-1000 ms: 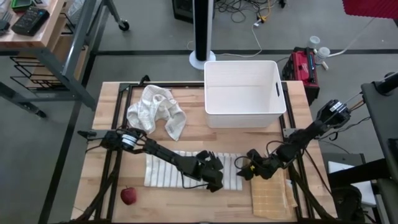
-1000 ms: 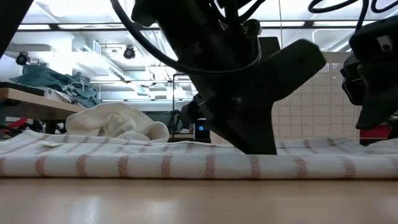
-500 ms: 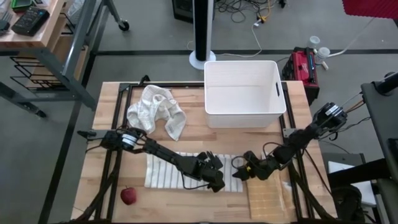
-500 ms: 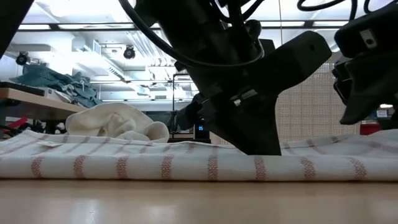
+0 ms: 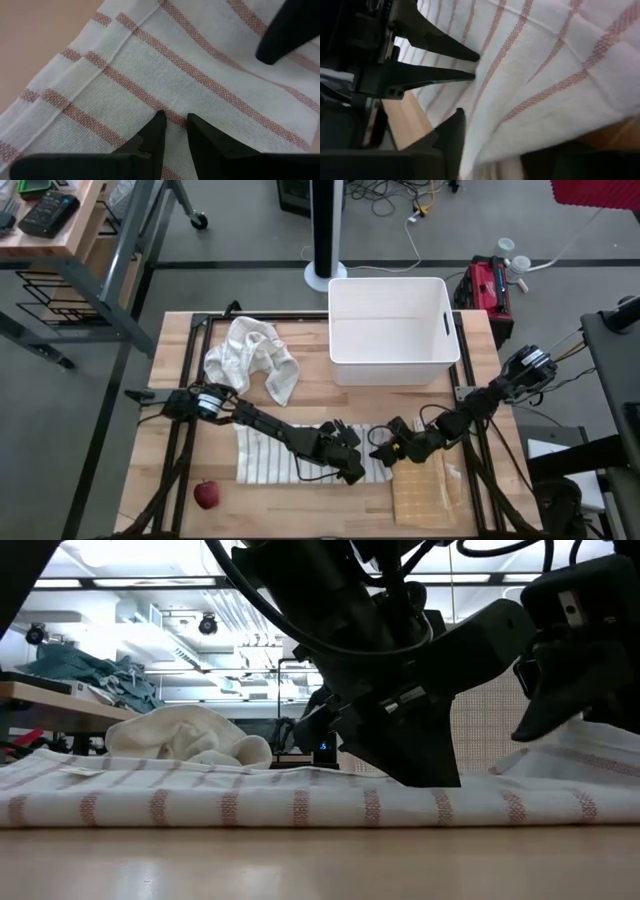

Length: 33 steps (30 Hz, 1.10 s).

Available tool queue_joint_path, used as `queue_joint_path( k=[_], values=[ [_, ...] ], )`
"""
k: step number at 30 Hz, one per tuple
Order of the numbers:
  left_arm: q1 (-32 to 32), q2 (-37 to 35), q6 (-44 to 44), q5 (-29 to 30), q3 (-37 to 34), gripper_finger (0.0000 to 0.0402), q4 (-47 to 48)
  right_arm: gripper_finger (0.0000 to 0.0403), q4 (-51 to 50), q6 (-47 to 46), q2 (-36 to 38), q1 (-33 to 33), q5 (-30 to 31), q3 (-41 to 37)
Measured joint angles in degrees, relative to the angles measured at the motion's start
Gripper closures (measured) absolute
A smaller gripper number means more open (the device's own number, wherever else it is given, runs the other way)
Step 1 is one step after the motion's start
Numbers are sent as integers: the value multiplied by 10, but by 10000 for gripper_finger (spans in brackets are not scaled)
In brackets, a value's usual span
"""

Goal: Fold towel
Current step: Fold the white striped towel

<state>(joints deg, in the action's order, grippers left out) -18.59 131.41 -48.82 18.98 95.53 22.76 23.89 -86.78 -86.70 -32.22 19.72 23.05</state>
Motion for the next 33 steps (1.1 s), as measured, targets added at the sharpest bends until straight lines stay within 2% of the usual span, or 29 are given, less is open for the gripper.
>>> queue_joint_path(
  k=[5, 6, 13, 20, 28, 33],
  values=[
    [0, -6, 4, 13, 1, 327, -1, 375, -6, 57, 0, 0, 11, 0],
    [0, -7, 5, 17, 1, 327, -1, 387, -7, 69, 1, 0, 13, -1],
    [-1, -21, 17, 26, 2, 327, -2, 398, -16, 84, 18, 0, 10, -2],
    [-6, -51, 31, 25, 2, 327, 54, 401, -16, 106, 58, 0, 9, 0],
    [-52, -108, 50, 10, 3, 327, 213, 402, -30, 128, 85, 0, 0, 0],
    [-94, -117, 38, 3, 3, 327, 302, 402, -29, 161, 94, 13, -2, 7]
  ],
)
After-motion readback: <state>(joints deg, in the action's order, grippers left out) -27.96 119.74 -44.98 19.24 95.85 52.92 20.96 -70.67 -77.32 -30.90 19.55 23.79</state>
